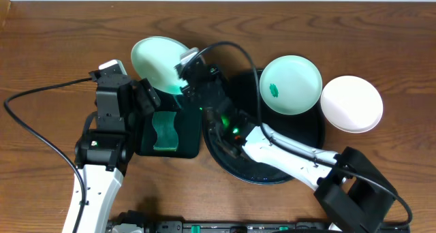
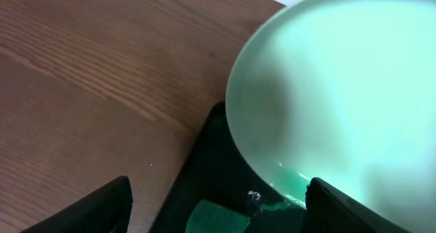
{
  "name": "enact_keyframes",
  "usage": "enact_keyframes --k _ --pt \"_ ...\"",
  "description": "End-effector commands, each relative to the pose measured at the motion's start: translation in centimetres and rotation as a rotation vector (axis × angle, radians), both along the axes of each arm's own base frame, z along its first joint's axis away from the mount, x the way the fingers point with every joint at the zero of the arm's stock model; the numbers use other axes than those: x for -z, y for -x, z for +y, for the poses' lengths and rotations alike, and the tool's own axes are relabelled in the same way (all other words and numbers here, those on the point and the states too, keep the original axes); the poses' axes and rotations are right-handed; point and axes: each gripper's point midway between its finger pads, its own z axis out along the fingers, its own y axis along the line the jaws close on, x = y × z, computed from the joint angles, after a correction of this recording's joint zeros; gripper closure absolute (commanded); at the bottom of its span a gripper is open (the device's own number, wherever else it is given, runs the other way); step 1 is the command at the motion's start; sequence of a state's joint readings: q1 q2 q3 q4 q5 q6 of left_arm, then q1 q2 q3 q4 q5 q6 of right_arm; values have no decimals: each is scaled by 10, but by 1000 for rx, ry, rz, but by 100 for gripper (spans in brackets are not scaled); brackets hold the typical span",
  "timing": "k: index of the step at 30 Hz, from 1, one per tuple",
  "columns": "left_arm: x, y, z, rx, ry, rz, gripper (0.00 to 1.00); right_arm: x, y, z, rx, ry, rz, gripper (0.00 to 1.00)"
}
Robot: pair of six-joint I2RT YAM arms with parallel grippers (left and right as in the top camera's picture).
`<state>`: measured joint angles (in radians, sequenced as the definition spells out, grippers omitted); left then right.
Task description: Clean dirty plates on tray and stack at the side
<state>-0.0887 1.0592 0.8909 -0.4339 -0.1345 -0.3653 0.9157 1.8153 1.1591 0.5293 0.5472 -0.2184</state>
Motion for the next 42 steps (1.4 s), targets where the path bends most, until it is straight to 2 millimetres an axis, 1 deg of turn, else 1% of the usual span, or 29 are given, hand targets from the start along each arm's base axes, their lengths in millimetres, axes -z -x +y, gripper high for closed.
enact_keyframes --k 1,8,15,22,42 --pt "-8 -2 4 -12 -13 -18 18 -18 7 5 21 138 -115 99" --pt "-8 -2 4 -12 -13 -18 18 -48 17 -3 140 159 -225 99" --pt "-8 -2 4 -12 -13 -18 18 -61 29 6 127 235 -298 99" --pt "-8 -2 4 -12 -13 -18 18 -61 35 11 114 257 -309 99" --pt "-8 -2 4 -12 -13 -18 18 -61 35 11 113 261 -308 99"
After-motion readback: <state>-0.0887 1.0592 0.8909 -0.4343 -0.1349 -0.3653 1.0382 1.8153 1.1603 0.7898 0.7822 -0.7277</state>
